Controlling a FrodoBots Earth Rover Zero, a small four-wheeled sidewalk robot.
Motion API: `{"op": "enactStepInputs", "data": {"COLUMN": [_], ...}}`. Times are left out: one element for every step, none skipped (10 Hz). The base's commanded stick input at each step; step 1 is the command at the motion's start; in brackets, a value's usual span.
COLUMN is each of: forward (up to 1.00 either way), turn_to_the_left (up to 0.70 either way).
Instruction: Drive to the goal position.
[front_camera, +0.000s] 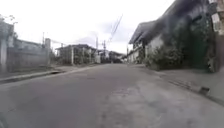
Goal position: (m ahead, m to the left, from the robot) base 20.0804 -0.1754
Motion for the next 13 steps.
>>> {"op": "enactStepInputs", "data": {"forward": [0.68,0.68,0.68,0.68,0.68,0.68,0.68,0.68,0.68,0.68,0.68,0.68,0.68], "turn_to_the_left": [0.00,0.00,0.00,0.00,0.00,0.00,0.00,0.00,-0.08,-0.31,-0.34,-0.34,-0.34]}}
